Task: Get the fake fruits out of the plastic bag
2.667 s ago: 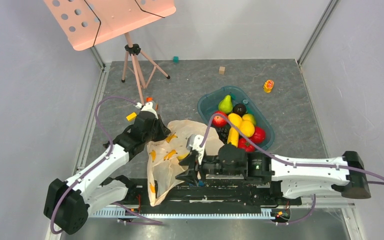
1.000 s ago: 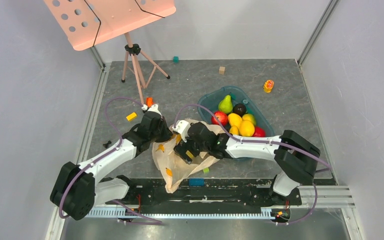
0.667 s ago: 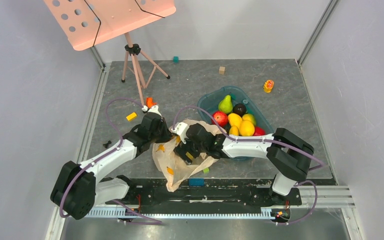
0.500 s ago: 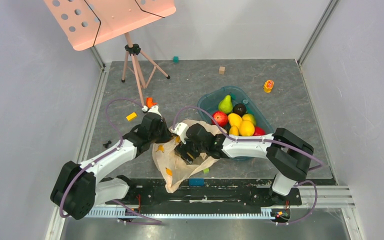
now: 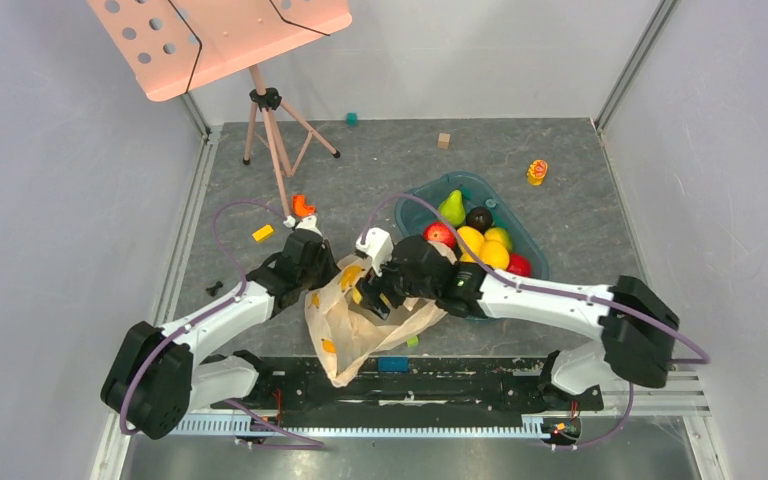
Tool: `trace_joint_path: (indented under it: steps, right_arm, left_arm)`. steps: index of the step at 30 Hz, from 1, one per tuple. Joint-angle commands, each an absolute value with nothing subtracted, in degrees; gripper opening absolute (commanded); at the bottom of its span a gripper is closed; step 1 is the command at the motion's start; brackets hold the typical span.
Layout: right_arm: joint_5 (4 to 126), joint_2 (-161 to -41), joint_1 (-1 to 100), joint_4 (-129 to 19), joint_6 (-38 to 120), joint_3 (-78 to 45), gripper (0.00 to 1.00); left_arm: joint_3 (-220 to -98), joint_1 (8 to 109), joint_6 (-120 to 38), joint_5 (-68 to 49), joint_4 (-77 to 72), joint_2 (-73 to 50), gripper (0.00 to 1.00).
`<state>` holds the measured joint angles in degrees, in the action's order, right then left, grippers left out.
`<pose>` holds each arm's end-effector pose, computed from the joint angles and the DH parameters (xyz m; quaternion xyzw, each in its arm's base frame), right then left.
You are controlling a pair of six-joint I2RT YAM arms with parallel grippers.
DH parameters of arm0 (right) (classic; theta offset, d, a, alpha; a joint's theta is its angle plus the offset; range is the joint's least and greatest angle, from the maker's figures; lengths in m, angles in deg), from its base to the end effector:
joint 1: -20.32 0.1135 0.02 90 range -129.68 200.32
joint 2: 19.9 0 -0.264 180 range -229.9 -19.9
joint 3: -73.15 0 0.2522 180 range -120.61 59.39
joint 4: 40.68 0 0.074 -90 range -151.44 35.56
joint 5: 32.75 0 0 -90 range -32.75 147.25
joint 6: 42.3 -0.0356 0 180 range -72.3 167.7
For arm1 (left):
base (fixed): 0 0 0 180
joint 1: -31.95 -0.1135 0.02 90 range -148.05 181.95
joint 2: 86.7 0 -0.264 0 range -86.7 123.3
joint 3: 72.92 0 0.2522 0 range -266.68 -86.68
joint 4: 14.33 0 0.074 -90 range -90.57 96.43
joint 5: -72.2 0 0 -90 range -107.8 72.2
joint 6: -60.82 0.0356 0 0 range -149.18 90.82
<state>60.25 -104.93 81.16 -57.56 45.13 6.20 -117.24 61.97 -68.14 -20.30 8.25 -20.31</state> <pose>0.1575 0.2862 0.2355 -0.4422 0.7685 0.2625 0.3808 0.1964 -0.1117 0.1836 -0.0803 0.9190 -0.2017 0.3291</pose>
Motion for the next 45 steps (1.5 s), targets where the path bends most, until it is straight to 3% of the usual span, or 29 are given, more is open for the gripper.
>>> trace_joint_path:
  steps: [1,10,18,29,45]
  right_arm:
    - [62.51,-97.94,80.91,-57.41,43.67,5.20,0.60]
    - [63.86,-86.04,80.82,-56.63,39.47,3.63,0.59]
    - [55.72,-81.52,74.22,-58.76,33.03,-0.08,0.63]
    - [48.05,-88.41,51.56,-64.52,33.05,1.50,0.58]
    - [37.21,-103.95,46.43,-64.37,38.41,1.37,0.57]
  left_arm:
    - [-116.69,62.11,-67.70,-20.71,6.47,-20.24,0.02]
    - [-116.50,62.14,-68.19,-21.60,7.18,-20.69,0.02]
    - [-116.45,62.10,-69.09,-24.18,9.79,-23.87,0.02]
    - [-115.95,62.10,-69.31,-26.46,14.41,-30.76,0.02]
    - [-118.67,62.14,-68.43,-23.78,16.88,-40.41,0.02]
